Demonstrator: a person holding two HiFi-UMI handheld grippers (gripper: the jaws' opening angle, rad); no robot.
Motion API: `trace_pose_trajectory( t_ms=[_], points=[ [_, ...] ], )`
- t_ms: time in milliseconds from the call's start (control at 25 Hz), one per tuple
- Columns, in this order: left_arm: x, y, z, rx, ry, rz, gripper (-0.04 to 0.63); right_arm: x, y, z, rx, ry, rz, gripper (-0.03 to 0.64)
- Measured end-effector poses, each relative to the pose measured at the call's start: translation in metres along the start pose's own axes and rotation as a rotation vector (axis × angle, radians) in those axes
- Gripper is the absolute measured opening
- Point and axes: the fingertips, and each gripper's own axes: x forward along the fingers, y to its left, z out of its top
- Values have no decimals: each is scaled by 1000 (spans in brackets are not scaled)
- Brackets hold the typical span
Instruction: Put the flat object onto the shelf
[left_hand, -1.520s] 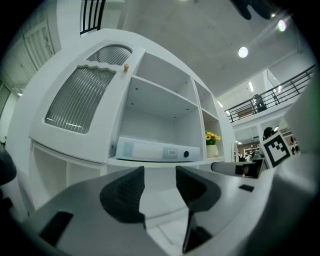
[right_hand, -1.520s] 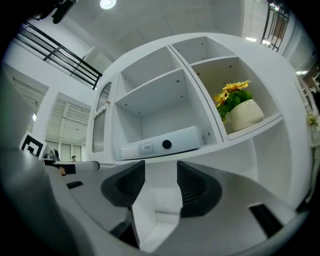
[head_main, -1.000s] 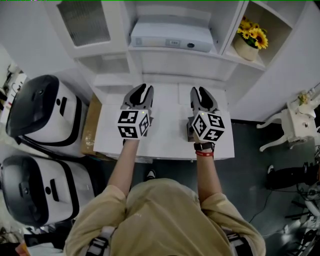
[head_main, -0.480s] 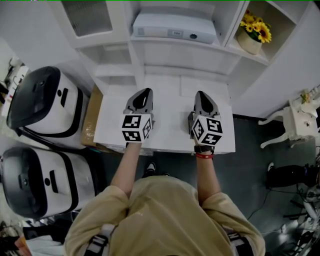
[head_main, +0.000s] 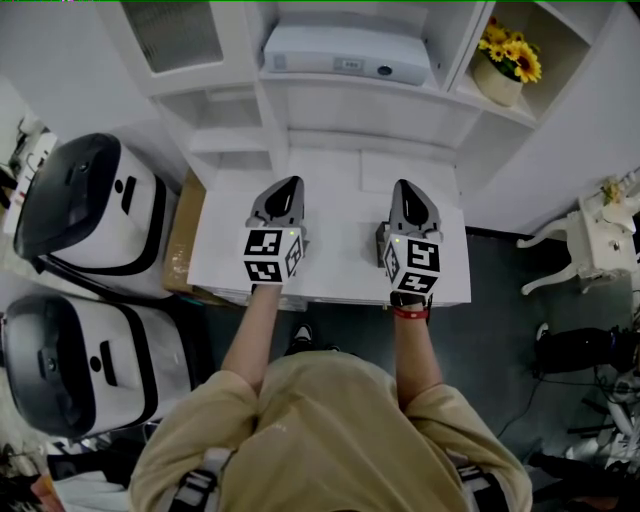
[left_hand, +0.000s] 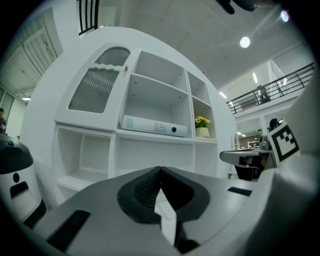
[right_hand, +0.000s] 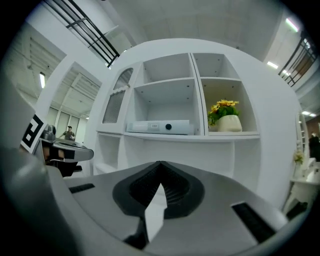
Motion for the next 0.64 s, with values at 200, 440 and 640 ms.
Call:
trace_pose_trajectory(
  t_ms=[200,440,640],
  points=[
    [4,1,6,-8,-19,1,20,4,0,4,33,-6,13,23],
    [11,8,6,-28,-34,2,20,15,-1,-3,70,0,28,23],
    [7,13,-33,-109,33,-4,20,24,4,-7,56,-3,30,23]
  ],
)
